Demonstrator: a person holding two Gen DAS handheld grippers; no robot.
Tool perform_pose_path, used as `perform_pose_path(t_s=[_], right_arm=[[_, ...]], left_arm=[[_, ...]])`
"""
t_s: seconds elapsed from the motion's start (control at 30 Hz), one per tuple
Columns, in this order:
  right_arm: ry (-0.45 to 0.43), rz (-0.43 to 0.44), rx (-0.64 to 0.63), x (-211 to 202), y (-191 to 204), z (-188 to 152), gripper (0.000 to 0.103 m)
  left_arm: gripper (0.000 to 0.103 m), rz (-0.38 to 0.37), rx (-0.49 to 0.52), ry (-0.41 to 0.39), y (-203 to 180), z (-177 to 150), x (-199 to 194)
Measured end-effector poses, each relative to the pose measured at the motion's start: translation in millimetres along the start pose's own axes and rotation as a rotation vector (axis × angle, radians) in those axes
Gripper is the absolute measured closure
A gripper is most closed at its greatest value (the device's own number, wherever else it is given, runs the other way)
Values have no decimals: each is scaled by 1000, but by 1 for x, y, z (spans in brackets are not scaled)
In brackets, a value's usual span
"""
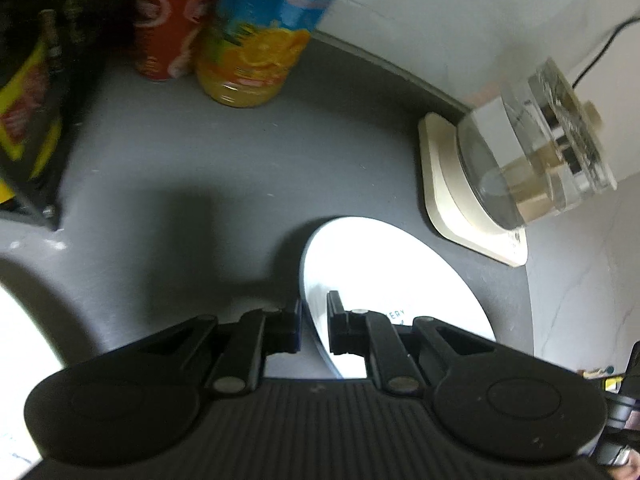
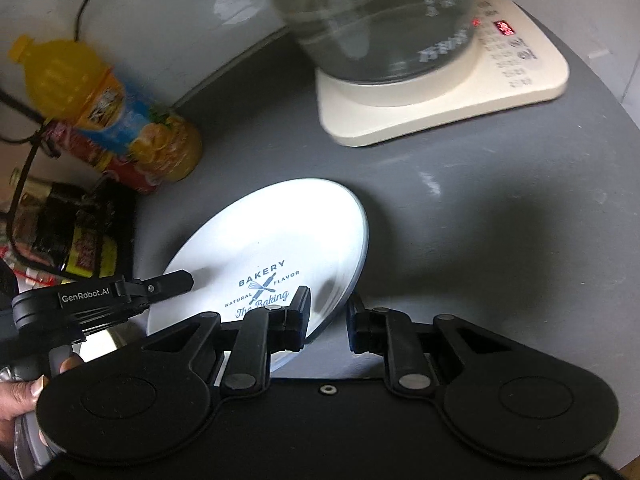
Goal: Organize plates and bowls
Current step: 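Carry the 'BAKERY' plate with both tools toward the plate stack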
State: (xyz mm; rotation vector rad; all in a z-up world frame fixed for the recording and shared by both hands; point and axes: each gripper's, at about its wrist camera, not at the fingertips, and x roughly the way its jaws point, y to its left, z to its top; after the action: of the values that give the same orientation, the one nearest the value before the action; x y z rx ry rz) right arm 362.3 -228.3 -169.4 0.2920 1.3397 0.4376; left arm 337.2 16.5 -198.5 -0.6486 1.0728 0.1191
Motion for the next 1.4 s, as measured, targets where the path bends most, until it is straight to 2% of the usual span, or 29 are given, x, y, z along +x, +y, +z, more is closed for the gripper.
perform_pose_path(t_s=[0.2, 0.83, 1.4], right_arm=[[-16, 35, -42, -3, 30, -7, 84], [3, 134, -237, -4, 121, -36, 84], [57, 181, -375, 12, 172, -73, 84]], left_arm=[[93, -17, -41, -56, 21, -4, -34], [93, 30, -168, -194, 102, -39, -128], [93, 102, -283, -233, 153, -81, -167]])
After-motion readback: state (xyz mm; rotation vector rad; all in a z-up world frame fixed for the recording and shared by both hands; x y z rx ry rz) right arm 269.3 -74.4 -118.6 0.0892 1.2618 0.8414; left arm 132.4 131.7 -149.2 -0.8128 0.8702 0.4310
